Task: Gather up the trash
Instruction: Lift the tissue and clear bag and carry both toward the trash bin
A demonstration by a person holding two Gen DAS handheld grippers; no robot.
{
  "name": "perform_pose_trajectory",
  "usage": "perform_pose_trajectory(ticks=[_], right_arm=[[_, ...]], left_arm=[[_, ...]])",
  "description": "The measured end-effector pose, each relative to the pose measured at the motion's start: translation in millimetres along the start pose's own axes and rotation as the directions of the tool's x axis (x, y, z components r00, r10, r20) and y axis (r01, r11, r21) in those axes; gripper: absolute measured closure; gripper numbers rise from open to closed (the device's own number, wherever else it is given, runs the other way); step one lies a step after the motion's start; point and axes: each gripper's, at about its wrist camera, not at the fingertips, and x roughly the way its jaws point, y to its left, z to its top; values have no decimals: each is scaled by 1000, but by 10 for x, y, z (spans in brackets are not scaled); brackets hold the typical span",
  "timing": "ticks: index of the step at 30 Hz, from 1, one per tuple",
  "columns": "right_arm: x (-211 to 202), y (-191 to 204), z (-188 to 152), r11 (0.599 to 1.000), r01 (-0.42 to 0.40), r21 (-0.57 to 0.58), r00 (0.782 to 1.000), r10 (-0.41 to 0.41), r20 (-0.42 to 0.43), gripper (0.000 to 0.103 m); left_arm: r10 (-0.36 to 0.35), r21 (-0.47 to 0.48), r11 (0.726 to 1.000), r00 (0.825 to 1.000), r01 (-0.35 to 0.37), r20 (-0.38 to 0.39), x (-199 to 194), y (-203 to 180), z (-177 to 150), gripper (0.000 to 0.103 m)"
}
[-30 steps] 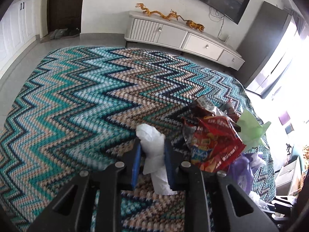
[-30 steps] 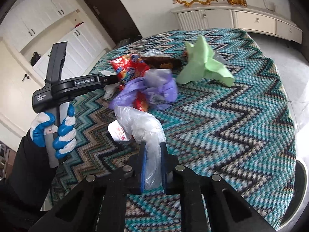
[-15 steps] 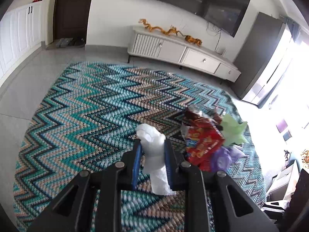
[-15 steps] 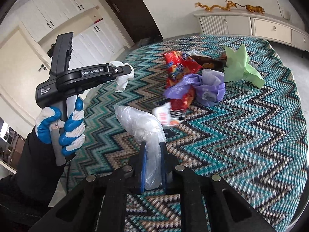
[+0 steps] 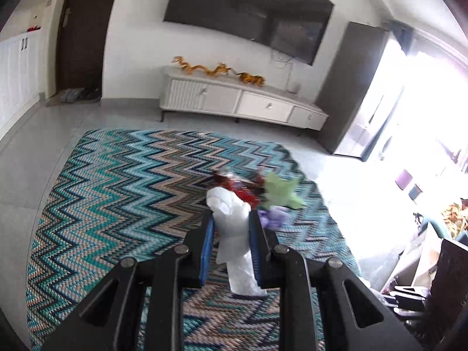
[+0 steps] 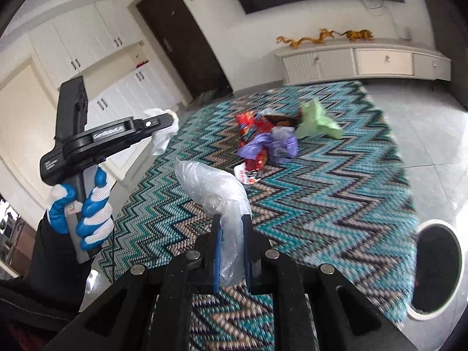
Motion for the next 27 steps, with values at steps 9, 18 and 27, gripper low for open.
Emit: perform_pose_trajectory(ticks=[9,18,27], right_arm=[[-710,-190,-144,992,104,70,983,-113,147,91],[-1317,-529,-380,966,201,161,939,-237,251,91],[-1569,-1038,-589,922,251,296,903,-333,272,91]], left_arm=[[-93,115,989,996,90,16,-207,-714,-54,82],[-163,245,955,986,166,-31,-151,-1451,-229,82],[-212,336,910,968,245,-132,101,-2111,-386,82]])
